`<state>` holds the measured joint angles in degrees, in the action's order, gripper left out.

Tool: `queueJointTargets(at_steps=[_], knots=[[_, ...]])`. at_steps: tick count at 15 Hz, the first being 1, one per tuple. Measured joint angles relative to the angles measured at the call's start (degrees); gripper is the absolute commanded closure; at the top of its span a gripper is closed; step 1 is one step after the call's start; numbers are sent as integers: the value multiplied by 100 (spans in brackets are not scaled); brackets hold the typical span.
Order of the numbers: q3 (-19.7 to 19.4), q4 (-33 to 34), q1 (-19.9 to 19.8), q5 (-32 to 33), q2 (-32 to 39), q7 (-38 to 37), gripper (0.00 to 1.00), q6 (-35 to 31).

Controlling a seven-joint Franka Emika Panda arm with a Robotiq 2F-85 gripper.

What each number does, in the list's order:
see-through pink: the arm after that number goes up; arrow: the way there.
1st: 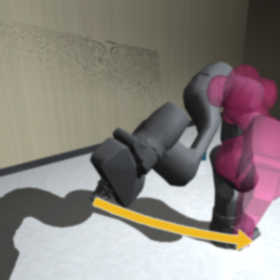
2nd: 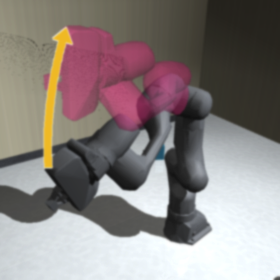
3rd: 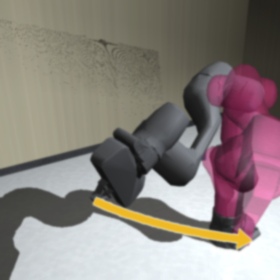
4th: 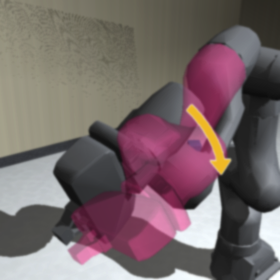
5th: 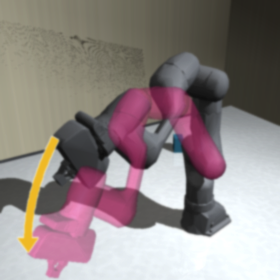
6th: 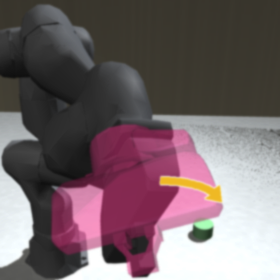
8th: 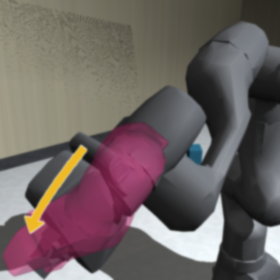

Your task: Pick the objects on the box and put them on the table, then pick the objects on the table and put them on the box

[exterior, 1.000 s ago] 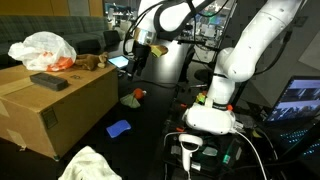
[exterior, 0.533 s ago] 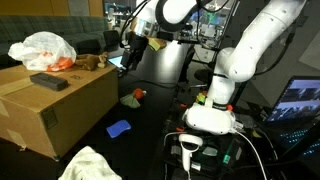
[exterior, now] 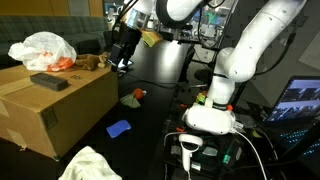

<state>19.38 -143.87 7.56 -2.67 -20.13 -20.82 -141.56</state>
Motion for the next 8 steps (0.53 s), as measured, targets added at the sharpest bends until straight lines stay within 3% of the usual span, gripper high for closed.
queueJointTargets(at_steps=[8], knots=[[396, 986, 246, 161, 665, -619, 0, 691]])
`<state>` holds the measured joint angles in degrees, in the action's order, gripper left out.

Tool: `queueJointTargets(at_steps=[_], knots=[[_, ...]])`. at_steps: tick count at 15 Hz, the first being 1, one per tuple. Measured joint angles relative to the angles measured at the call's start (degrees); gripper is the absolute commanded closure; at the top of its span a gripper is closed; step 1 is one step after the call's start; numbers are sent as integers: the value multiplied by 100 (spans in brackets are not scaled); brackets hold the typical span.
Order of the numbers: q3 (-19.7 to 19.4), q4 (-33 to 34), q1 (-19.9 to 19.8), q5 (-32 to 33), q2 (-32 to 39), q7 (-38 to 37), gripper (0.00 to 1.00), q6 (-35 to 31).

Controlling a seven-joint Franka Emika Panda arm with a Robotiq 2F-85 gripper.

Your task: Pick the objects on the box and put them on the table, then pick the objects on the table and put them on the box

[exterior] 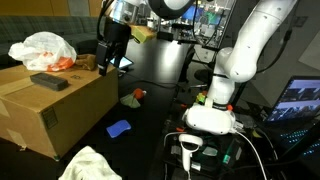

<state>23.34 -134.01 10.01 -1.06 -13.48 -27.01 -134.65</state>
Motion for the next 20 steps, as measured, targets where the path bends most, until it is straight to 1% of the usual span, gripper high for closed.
queueJointTargets(at_steps=[3, 5, 8, 11, 15, 20], knots=[[82, 290, 142, 122, 280, -232, 0, 104], [116, 511, 213, 384, 460, -384, 0, 150], [174, 989, 315, 1002, 818, -755, 0, 277], [198, 1641, 518, 1589, 1348, -1151, 0, 509], [135, 2614, 951, 2046, 2149, -1545, 0, 781], [-184, 3838, 1654, 2175, 3043, -1823, 0, 1160]])
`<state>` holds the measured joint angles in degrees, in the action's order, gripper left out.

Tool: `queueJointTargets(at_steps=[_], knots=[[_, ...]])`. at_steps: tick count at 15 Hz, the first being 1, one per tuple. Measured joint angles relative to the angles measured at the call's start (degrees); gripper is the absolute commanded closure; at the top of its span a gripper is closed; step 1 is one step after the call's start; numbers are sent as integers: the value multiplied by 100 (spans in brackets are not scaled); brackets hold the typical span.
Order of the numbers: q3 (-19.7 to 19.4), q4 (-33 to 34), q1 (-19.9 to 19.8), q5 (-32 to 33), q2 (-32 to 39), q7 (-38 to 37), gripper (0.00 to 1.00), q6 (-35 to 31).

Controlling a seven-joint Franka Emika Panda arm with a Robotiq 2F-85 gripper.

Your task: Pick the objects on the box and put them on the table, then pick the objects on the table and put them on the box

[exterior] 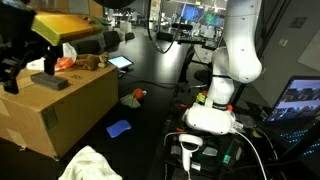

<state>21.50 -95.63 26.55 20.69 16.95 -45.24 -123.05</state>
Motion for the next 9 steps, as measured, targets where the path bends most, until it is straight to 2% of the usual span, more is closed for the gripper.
queueJointTargets(at_steps=[4, 9], knots=[[-351, 834, 446, 1, 613, -120, 0, 339], [-752, 1599, 809, 1, 1162, -283, 0, 770]])
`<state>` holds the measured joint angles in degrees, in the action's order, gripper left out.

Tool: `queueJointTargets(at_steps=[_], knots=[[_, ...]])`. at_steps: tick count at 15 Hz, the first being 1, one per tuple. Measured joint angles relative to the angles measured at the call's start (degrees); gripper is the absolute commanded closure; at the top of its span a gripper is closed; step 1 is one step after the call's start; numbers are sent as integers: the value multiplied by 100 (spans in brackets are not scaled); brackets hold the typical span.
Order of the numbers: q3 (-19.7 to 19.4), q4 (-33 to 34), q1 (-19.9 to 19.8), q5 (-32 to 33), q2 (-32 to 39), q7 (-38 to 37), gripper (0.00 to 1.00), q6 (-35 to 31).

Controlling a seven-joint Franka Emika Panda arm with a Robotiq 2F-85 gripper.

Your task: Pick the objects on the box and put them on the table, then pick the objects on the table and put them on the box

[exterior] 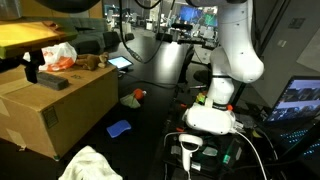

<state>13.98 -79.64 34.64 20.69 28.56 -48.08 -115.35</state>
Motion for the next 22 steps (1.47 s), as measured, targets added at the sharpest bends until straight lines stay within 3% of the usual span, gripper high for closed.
queueJointTargets(at_steps=[6, 16, 22], knots=[[-325, 345, 64, -154, 235, -32, 0, 167], [-314, 173, -138, -344, 227, 9, 0, 170], [-450, -339, -711, -344, 152, 113, 0, 93]])
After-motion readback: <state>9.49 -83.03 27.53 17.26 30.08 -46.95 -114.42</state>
